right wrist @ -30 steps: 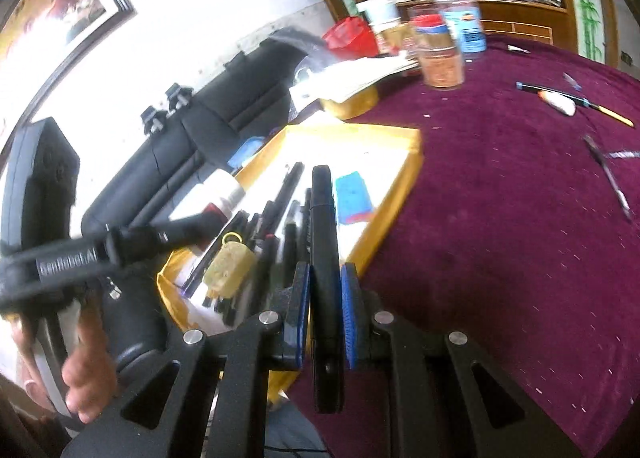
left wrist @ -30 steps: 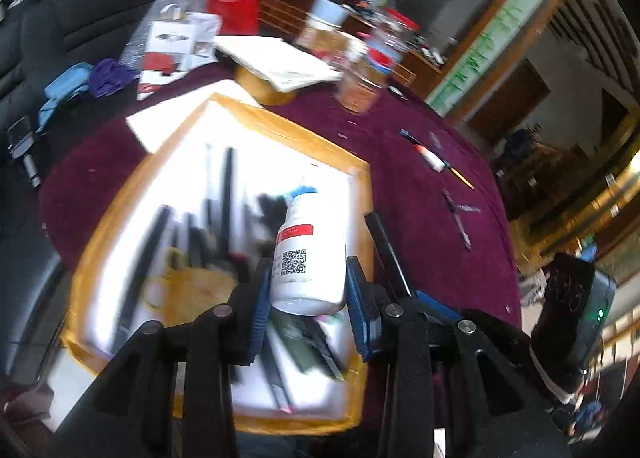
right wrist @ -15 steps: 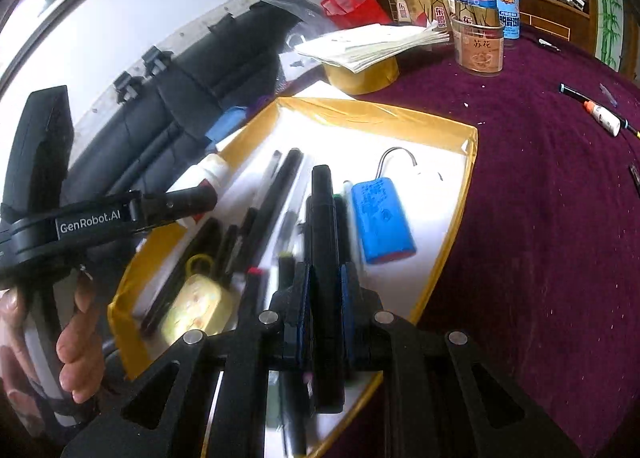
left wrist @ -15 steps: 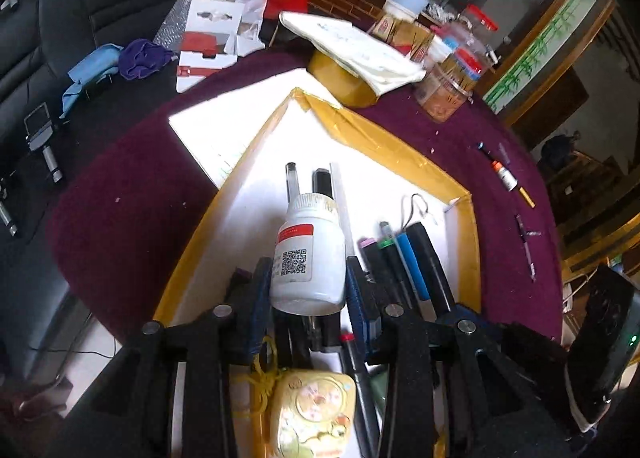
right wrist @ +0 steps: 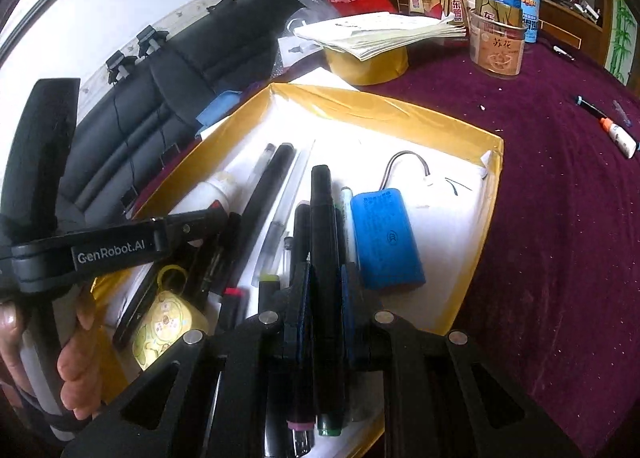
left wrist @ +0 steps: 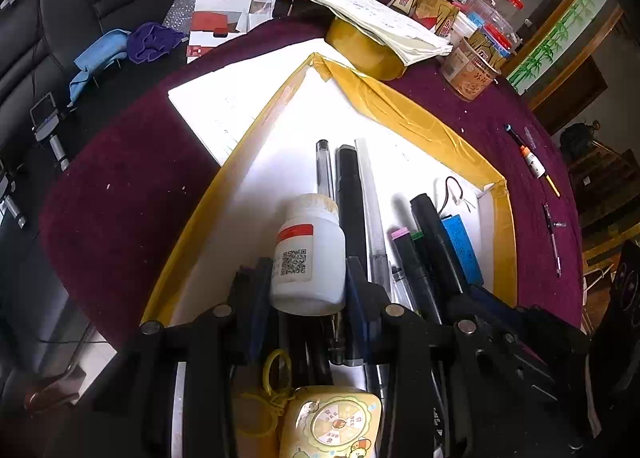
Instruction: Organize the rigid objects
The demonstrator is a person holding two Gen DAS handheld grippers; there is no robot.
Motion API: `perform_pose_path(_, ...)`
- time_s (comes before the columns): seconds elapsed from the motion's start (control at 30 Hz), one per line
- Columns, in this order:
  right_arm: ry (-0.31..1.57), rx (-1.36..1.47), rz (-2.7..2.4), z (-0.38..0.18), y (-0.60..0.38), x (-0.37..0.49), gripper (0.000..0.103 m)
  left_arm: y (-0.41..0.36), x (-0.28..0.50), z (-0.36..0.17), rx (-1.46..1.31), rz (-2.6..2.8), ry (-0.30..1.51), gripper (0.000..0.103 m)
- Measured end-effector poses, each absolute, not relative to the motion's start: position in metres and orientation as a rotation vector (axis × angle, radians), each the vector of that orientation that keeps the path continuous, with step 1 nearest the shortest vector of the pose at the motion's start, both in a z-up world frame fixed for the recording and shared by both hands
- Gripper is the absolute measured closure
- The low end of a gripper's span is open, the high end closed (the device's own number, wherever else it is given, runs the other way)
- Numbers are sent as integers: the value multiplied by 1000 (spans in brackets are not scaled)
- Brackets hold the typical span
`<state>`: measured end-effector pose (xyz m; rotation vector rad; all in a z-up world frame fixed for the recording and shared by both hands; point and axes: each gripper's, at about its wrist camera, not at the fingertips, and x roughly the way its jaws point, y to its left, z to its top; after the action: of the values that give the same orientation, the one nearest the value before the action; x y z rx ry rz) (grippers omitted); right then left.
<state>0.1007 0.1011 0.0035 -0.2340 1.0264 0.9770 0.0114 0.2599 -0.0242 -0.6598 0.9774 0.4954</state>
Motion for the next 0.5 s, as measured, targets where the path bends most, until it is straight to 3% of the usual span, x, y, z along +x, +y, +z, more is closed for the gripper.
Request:
perform_pose_path(0.07,1047,-218,981,2,103,102,89,258,12,-24,-652,478,979,70)
perform_pose_path(0.2,1055,-195,990,2,99,102,86,246,11,-16,-585,478,975,54)
perform_pose_path(0.27,1060,-160,1005,5,93,101,72,237,4,-7,-544,493,944,53)
perform_pose_path(0.33,1044,-137,1014,13,81,93,64,226,-7,3,-504,529,900,40)
perform_pose_path(0.5,1003,-113,998,27,49,61,60,189,-38,23,-437,620,821,36)
